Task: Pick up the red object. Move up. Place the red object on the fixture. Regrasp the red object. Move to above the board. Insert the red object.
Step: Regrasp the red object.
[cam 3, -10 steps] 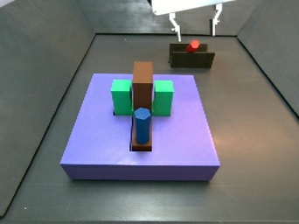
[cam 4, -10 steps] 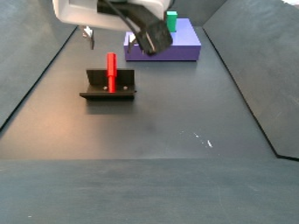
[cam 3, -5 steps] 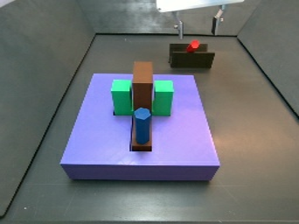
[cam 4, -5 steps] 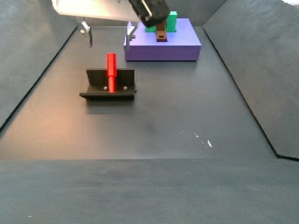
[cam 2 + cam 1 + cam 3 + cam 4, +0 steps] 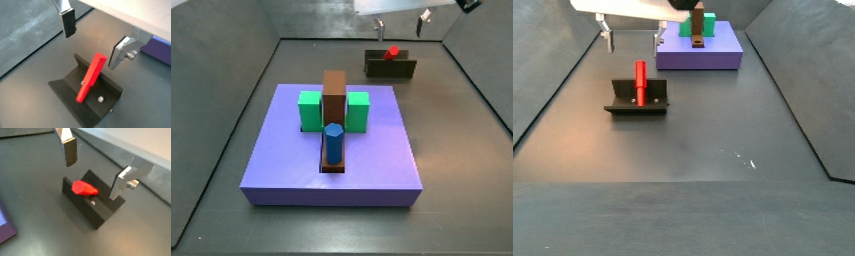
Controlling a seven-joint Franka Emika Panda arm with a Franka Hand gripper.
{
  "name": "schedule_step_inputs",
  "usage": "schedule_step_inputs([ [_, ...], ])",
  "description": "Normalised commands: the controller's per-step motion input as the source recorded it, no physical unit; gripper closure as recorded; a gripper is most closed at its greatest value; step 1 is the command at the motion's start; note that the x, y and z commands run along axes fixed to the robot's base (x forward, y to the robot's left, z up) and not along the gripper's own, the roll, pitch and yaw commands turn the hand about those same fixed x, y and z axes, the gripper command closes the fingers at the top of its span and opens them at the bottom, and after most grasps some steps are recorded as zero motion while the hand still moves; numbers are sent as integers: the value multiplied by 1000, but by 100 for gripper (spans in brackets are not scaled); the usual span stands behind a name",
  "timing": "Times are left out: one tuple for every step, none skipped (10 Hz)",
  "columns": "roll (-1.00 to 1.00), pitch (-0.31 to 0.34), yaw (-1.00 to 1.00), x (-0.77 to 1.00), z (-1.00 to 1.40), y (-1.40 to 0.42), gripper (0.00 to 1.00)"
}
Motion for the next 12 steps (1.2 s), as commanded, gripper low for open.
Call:
schedule_step_inputs([
  [1000, 9, 209, 0, 0, -223, 0],
  [1000, 0, 220, 0, 0, -260, 0],
  [1000, 0, 214, 0, 0, -223, 0],
  [1000, 0, 171, 0, 0, -191, 0],
  [1000, 0, 140, 26, 0, -160, 0],
  [1000, 0, 117, 71, 0, -86, 0],
  [969, 0, 137, 49, -340, 171, 0],
  [849, 0, 54, 20, -449, 240, 0],
  [811, 0, 46, 0, -494, 166, 0],
  [586, -11, 91, 0, -414, 0, 0],
  [263, 23, 174, 214, -9, -271, 0],
  [251, 0, 163, 143, -20, -237, 0],
])
